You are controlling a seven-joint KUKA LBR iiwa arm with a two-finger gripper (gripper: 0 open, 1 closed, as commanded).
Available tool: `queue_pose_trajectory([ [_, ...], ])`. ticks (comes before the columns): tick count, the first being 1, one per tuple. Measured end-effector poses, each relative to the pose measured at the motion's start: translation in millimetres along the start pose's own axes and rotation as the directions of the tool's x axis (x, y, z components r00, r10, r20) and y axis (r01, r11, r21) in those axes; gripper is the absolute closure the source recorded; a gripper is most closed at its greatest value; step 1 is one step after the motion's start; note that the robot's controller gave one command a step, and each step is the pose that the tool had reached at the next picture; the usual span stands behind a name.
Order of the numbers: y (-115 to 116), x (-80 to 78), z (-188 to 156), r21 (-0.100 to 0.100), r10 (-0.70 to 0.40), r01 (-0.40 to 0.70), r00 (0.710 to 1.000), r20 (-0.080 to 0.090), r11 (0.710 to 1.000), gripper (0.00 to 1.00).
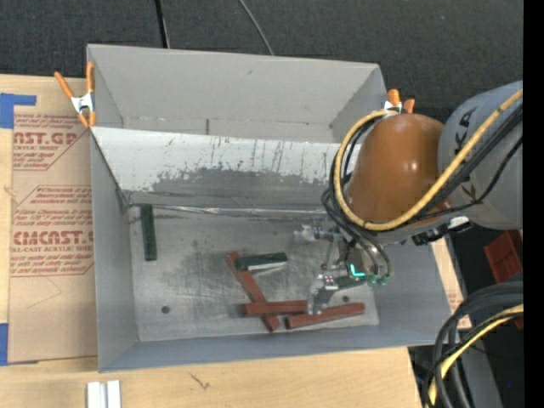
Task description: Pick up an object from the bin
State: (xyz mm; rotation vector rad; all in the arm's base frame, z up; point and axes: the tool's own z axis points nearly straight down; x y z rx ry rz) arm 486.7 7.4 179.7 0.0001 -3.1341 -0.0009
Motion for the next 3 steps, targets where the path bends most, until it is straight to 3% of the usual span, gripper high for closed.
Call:
queue_pose_trajectory([
  [1,0.0,-1.8,-3.2,0.0,0.0,0.0,1.0,0.008,1.0,0.0],
  [2,3.1,-30.6,51.5,0.001,-0.039,0.039,0.999,0.016,0.999,0.0],
  [3,-1.9,-44.9,88.8,0.006,-0.053,0.053,0.998,0.018,0.999,1.0],
])
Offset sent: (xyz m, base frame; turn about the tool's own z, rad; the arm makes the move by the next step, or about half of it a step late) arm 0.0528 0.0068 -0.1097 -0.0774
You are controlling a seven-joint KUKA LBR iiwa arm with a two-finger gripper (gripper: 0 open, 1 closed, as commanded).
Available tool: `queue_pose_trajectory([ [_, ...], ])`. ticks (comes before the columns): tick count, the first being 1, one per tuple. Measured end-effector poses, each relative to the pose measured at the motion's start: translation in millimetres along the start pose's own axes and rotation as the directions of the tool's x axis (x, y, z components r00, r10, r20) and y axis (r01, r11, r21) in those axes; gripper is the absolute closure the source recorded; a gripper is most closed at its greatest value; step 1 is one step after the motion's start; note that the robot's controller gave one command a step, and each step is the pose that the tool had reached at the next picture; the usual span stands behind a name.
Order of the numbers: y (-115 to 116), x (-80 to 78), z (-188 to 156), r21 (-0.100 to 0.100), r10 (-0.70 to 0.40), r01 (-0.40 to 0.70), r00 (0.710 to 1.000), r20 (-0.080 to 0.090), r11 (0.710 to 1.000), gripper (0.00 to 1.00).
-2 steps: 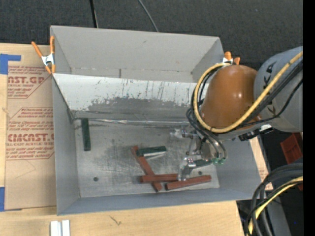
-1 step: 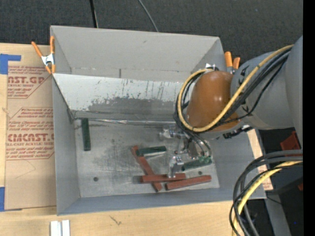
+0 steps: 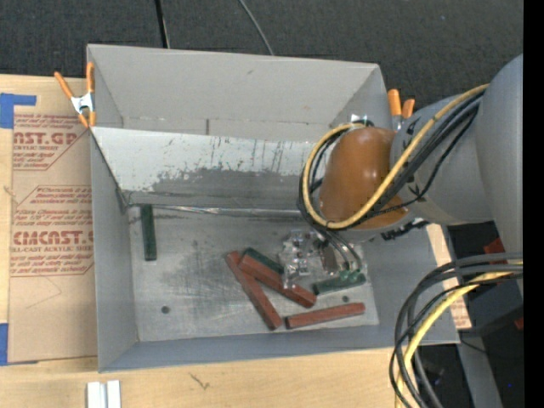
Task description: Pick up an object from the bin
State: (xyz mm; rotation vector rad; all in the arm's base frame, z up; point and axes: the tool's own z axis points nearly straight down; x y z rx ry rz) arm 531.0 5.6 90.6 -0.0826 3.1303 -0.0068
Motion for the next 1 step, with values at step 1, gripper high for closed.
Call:
queue_pose_trajectory([
  [1,0.0,0.0,0.0,0.0,0.0,0.0,1.0,0.0,1.0,1.0],
])
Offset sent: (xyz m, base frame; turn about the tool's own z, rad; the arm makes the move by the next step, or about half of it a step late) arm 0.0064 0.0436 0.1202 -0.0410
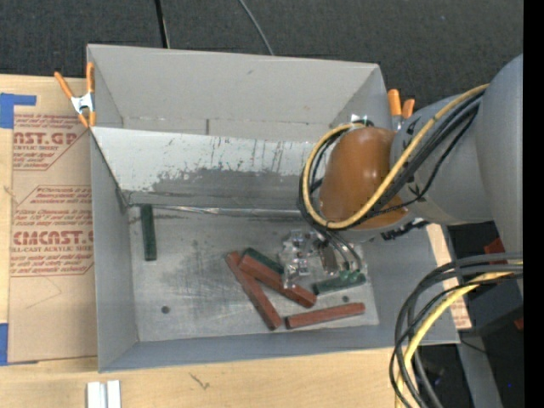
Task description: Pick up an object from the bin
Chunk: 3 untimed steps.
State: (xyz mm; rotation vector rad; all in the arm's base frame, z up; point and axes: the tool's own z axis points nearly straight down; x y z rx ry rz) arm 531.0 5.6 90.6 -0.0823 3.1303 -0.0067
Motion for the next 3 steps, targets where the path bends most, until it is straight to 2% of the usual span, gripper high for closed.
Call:
queue_pose_trajectory([
  [1,20.7,-1.3,-49.2,-0.004,-0.019,0.019,1.0,-0.013,1.0,1.0],
  [2,28.5,-5.0,-79.2,-0.006,-0.007,0.007,1.0,-0.009,1.0,0.0],
  [3,30.3,-5.7,-64.5,-0.006,0.001,-0.001,1.0,-0.009,1.0,0.0],
])
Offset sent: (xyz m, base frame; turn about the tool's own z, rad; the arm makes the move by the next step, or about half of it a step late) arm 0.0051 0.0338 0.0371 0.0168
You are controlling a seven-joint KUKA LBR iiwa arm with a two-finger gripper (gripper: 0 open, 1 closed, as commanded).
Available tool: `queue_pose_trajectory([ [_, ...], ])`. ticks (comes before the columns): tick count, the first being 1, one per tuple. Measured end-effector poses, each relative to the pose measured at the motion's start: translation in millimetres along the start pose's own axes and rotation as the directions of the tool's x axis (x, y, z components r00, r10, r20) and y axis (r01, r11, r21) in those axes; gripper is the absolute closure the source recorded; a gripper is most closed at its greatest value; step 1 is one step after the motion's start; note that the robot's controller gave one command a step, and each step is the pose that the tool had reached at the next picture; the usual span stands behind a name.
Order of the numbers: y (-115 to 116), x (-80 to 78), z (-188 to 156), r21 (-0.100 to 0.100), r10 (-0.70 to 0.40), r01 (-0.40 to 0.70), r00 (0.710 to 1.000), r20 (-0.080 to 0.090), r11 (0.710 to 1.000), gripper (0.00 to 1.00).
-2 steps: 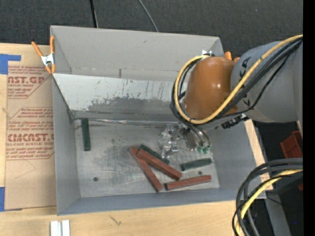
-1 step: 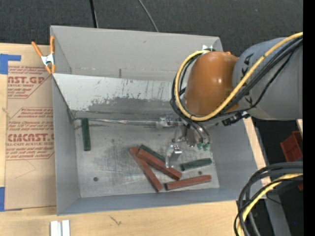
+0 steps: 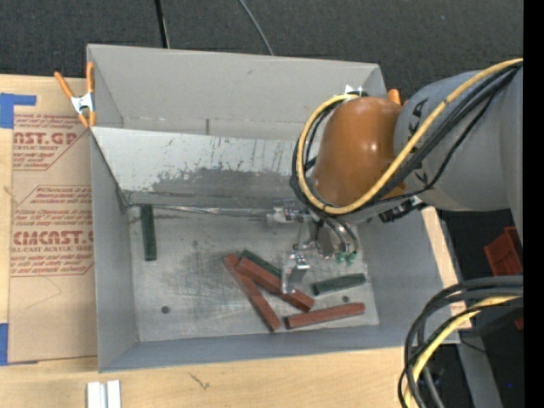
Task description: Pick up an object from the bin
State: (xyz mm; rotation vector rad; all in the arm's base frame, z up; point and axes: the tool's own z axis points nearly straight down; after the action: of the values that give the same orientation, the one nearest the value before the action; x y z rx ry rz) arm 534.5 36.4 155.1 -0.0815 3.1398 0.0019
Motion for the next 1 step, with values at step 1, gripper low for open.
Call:
queue_pose_trajectory([
  [1,-26.9,31.9,82.2,-0.002,0.05,-0.05,0.999,0.0,0.999,1.0],
])
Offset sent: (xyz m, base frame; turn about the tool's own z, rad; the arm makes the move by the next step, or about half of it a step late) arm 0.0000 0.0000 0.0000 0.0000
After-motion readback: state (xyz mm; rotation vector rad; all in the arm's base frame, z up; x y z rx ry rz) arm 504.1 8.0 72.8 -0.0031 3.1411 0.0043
